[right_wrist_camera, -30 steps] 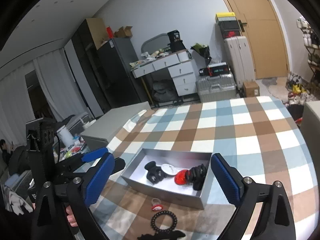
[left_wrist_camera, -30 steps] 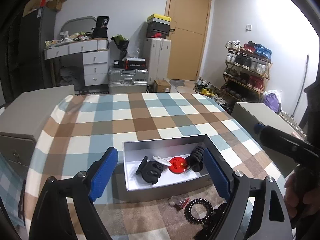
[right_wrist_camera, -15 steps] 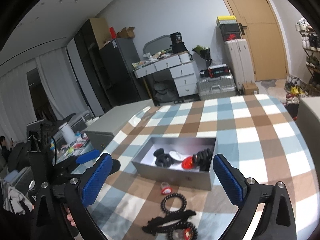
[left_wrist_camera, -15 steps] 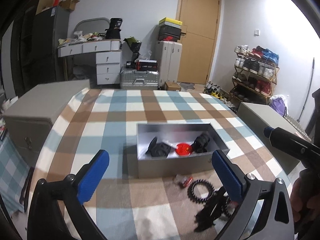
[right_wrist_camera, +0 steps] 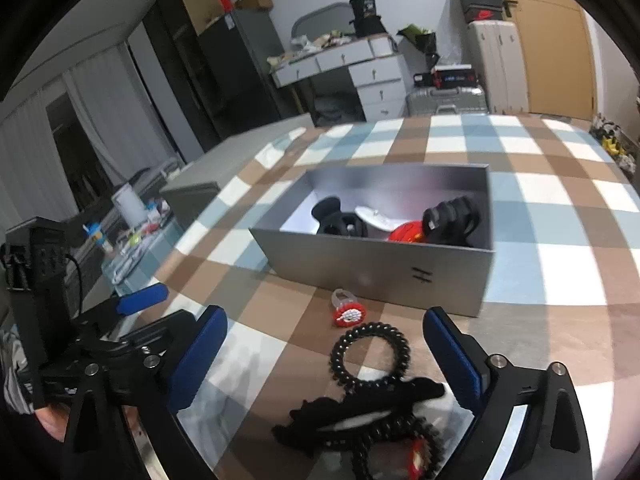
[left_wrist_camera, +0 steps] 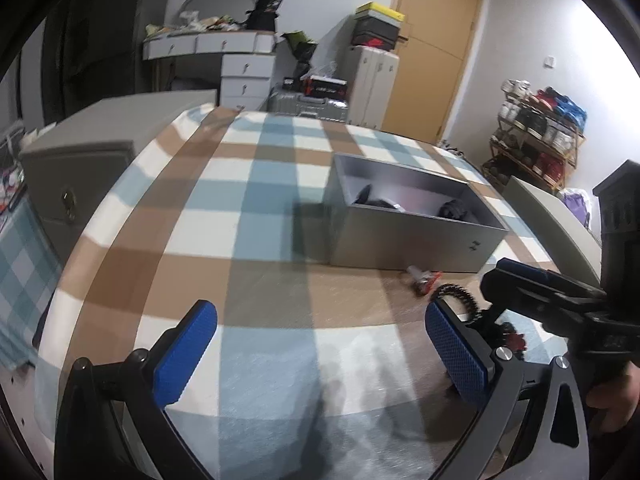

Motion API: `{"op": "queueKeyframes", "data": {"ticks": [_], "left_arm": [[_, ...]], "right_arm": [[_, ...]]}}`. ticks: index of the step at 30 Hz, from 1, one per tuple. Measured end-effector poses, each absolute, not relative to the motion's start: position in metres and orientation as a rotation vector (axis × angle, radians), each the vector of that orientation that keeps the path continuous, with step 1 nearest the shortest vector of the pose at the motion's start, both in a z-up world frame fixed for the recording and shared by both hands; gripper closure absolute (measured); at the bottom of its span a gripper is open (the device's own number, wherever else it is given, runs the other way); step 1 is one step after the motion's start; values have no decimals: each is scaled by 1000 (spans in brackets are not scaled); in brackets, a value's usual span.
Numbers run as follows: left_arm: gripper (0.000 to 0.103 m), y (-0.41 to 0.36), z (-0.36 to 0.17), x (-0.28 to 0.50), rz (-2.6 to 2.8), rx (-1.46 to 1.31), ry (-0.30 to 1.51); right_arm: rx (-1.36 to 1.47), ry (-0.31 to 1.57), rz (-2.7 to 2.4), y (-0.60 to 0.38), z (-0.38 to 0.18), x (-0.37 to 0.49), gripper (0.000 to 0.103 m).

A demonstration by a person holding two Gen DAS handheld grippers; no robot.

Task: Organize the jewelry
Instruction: 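Lift both open tools out of the silver box, then grasp the clear ring with red stone with the right tool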

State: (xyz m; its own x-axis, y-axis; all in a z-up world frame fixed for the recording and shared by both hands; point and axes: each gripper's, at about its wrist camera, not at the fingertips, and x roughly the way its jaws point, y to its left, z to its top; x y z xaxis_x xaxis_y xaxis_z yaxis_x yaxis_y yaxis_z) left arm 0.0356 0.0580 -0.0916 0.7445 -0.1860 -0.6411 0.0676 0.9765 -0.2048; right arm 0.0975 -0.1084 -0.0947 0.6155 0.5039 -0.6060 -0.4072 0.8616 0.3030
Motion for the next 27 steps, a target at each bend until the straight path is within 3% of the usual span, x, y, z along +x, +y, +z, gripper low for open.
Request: {"op": "queueKeyframes", "data": {"ticks": [8, 12, 20, 21, 23, 27], "left_arm": [[2, 79, -102, 32, -118, -248, 735], [2, 82, -102, 32, -151, -264, 737], [2, 82, -101, 35, -210, -279, 761], [2, 81, -100, 35, -215, -277, 758], [2, 80, -99, 34, -230, -274, 752], [2, 77, -97, 33, -248, -261, 754]], "right_arm": [[131, 832, 526, -94, -112, 121, 22], [110, 856, 506, -87, -116, 127, 39], [66, 880, 476, -79, -120, 131, 56], [59, 879, 470, -78, -120, 131, 60], [34, 871, 447, -77, -120, 130, 80], [11, 866, 454, -76, -120, 130, 85]]}}
